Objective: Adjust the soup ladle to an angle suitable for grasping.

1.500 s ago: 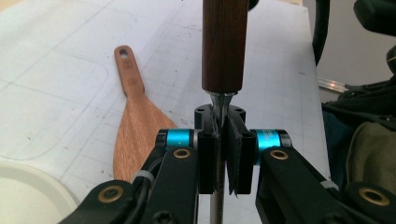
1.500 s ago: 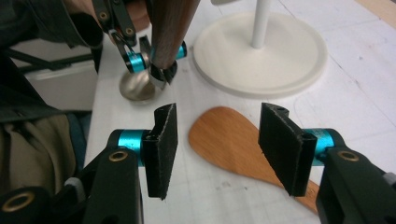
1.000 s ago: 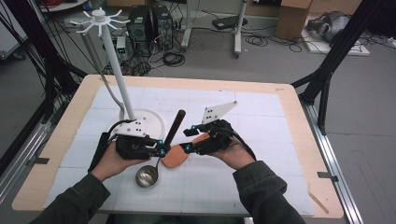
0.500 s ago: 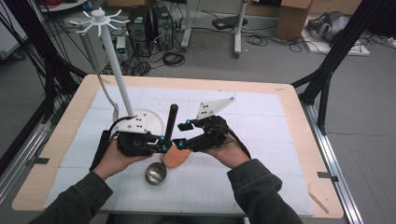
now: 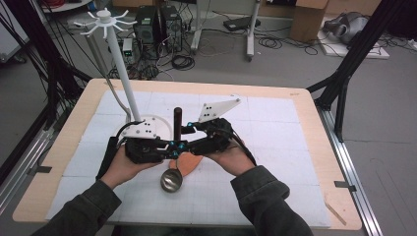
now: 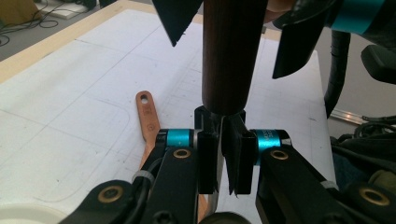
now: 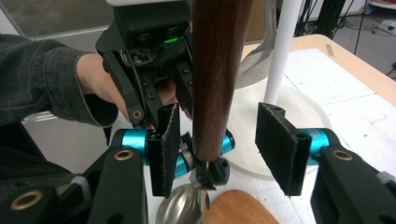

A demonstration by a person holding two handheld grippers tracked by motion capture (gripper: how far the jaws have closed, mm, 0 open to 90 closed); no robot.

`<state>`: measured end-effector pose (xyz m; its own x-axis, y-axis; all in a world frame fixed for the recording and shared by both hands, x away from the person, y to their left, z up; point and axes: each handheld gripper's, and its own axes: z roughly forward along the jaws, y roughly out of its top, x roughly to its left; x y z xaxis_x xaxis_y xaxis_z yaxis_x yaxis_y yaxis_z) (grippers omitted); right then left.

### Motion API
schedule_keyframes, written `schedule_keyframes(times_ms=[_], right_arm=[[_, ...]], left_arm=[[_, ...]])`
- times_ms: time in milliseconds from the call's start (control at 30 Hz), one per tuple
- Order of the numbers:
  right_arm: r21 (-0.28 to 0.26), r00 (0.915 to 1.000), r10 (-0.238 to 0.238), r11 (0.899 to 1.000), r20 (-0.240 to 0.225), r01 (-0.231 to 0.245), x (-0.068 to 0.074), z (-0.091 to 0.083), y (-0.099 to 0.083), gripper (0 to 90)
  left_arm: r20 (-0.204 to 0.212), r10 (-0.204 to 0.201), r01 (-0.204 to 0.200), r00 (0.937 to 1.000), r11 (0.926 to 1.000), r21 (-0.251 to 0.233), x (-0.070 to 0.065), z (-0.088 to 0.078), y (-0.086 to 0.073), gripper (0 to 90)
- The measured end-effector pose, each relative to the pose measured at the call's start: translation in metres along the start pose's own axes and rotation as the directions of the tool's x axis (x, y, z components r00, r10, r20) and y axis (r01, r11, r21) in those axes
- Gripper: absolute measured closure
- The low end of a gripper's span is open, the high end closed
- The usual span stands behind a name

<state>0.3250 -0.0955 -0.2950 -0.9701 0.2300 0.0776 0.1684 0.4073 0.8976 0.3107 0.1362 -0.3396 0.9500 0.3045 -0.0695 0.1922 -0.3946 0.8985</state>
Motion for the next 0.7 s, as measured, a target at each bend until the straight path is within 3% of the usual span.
schedule_keyframes(times_ms=[433,567,700], right_arm=[[-0.037,0.9993,0.003,0.999,0.037,-0.002,0.0034,0.0037,0.0080,64.5],[-0.043,0.9996,-0.001,0.999,0.027,0.002,0.0039,0.0045,0.0090,71.5],[-0.052,0.9999,0.015,0.999,0.001,-0.015,0.0029,0.0052,0.0091,72.8]], left_arm=[[-0.019,0.004,-0.004,0.9998,1.0000,0.006,-0.0015,0.0041,0.0032,83.7],[-0.018,-0.001,0.001,0.9998,1.0000,0.005,-0.0001,0.0041,0.0028,83.6],[0.003,-0.002,0.002,1.0000,1.0000,0.005,0.0008,0.0026,0.0026,83.1]])
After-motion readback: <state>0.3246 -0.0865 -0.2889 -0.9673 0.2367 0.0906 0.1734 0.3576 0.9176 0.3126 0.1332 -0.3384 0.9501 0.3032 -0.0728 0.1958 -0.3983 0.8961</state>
